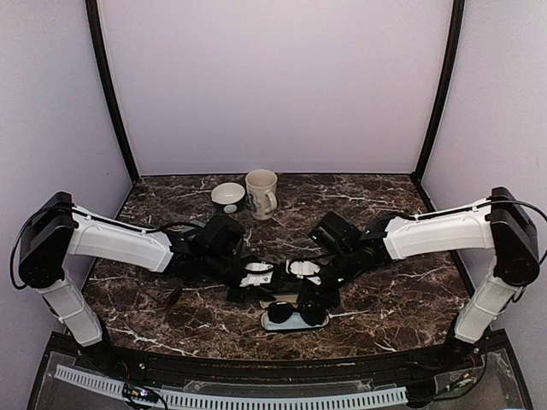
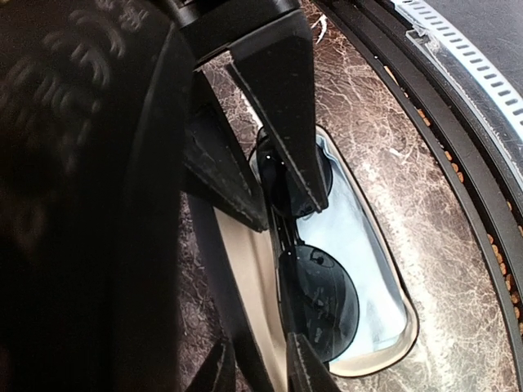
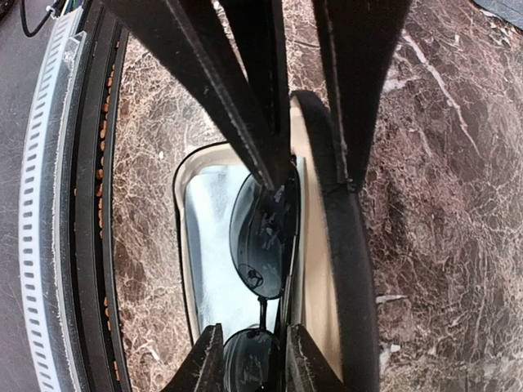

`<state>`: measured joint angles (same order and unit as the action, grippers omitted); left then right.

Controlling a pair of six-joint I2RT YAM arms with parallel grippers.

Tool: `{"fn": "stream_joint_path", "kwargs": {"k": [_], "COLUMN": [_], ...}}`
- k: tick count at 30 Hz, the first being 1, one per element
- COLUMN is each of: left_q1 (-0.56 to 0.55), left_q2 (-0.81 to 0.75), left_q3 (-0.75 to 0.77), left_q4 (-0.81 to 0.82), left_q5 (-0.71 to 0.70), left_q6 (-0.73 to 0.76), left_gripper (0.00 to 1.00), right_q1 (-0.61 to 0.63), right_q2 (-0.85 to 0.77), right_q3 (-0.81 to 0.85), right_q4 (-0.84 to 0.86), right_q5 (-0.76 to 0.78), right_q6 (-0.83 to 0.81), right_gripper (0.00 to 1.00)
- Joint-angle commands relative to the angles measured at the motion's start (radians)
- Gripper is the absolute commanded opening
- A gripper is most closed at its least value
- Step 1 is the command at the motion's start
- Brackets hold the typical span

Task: Organize the sunglasses
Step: Place the sunglasses in the sunglasses case.

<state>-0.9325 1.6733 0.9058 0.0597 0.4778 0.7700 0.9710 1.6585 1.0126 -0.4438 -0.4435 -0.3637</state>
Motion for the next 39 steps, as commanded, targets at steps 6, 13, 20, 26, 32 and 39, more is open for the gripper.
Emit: {"fn": "stream_joint_path", "kwargs": {"k": [6, 13, 20, 26, 32, 39], "left_q1": [0.0, -0.002, -0.002, -0.002, -0.003, -0.003], "left_q2": [-0.026, -0.032, -0.038, -0.043, -0.072, -0.15], "left_q3": [-0.019, -0.027, -0.039, -0.043, -0.063, -0.128], "left_q4": [-0.001, 0.011, 0.033, 0.049, 0.096, 0.211], "left_q5": [0.004, 0.001, 0.002, -0.006, -0.025, -0.058], "left_q6": [-0.013, -0.014, -0.015, -0.026, -0.066, -0.242], "left_gripper": [0.22, 0.22, 0.22, 0.22, 0.24, 0.28], "right_q1": [0.021, 0.012, -0.008, -0.02, -0.021, -0.038], "right_q2": [-0.056, -0.132, -0.17, -0.202, -0.261, -0.363], "right_q3": [-0.018, -0.072, -0.125, -0.148, -0.224, -0.345], "right_q4": [0.078, 0.114, 0.152, 0.171, 0.229, 0.318], "right_q5": [-0.009, 0.022, 0.032, 0.055, 0.086, 0.178], "right_q6": [0.035, 0.112, 0.176, 0.22, 0.333, 0.592], "right_gripper": [0.28, 0.29, 0.33, 0.34, 0.33, 0.36]}}
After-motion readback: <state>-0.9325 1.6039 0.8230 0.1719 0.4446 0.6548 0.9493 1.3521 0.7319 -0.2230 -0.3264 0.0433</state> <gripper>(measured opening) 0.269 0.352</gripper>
